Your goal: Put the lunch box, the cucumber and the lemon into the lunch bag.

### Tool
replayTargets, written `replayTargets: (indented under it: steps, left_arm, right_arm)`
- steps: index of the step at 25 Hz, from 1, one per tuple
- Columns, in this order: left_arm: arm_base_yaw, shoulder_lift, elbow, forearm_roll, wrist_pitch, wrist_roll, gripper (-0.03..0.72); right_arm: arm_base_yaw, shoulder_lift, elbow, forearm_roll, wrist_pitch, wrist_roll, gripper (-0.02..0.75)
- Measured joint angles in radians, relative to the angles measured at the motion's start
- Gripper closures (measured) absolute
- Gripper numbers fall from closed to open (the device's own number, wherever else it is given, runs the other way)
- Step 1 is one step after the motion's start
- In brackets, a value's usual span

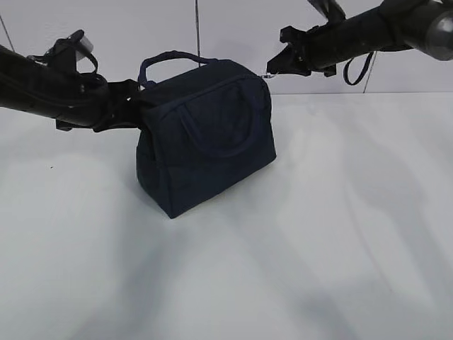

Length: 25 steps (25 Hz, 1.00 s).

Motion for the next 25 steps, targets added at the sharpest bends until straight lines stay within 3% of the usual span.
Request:
replayTargets:
  steps: [12,16,25]
  left_arm:
    - [0.002,0.0,0.0,-0.028,-0.065,0.002,0.694]
    - [0.002,0.0,0.0,-0.033,-0.069,0.002,0.694]
    - [0.004,0.0,0.0,-0.056,-0.071,0.002,0.694]
  right_arm:
    - [-0.01,0.016,-0.004,-0.005,0.016,0.507,0.737]
    - [-0.014,0.065,-0.006,0.055,0.027,0.689,0.737]
    - [-0.016,0.088,-0.006,0.153,-0.01,0.811,0.737]
